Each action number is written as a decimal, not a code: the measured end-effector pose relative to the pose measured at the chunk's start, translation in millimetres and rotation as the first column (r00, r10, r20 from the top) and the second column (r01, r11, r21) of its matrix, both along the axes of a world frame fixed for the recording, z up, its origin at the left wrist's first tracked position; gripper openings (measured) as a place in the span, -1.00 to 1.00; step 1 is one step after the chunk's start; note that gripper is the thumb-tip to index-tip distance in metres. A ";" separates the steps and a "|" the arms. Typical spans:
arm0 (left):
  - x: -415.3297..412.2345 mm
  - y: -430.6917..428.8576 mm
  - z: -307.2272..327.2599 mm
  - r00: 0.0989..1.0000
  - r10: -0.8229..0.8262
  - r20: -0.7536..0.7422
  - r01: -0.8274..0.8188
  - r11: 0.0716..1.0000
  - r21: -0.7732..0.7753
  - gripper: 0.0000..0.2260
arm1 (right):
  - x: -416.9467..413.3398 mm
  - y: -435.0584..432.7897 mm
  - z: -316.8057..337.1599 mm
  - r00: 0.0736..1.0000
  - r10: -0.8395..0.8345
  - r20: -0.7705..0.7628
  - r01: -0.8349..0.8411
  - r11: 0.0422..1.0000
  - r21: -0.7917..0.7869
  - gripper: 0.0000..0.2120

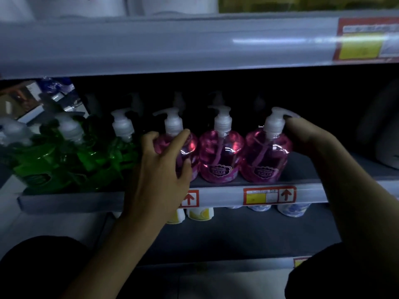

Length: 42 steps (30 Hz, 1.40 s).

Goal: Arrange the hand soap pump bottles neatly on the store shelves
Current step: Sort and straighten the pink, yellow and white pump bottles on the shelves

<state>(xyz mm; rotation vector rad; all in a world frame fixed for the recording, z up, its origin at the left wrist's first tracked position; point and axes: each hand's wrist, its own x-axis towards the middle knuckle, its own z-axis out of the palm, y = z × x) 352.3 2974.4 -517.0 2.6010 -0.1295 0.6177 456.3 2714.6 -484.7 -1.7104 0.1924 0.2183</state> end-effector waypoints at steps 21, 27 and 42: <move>19.1 29.1 14.2 0.950 -0.226 -0.217 0.238 0.971 0.031 -0.24 | -100.1 87.5 -22.7 0.728 0.511 0.457 0.287 0.379 -0.880 -0.31; 20.0 28.9 16.4 0.936 -0.261 -0.235 0.263 0.964 -0.026 -0.25 | -86.7 94.0 -21.3 0.744 0.502 0.441 0.249 0.403 -0.880 -0.36; -17.9 117.5 21.5 0.988 -0.055 0.146 0.061 0.997 -0.037 -0.67 | -129.5 146.0 4.6 0.585 0.418 0.695 0.329 0.661 -0.675 -0.61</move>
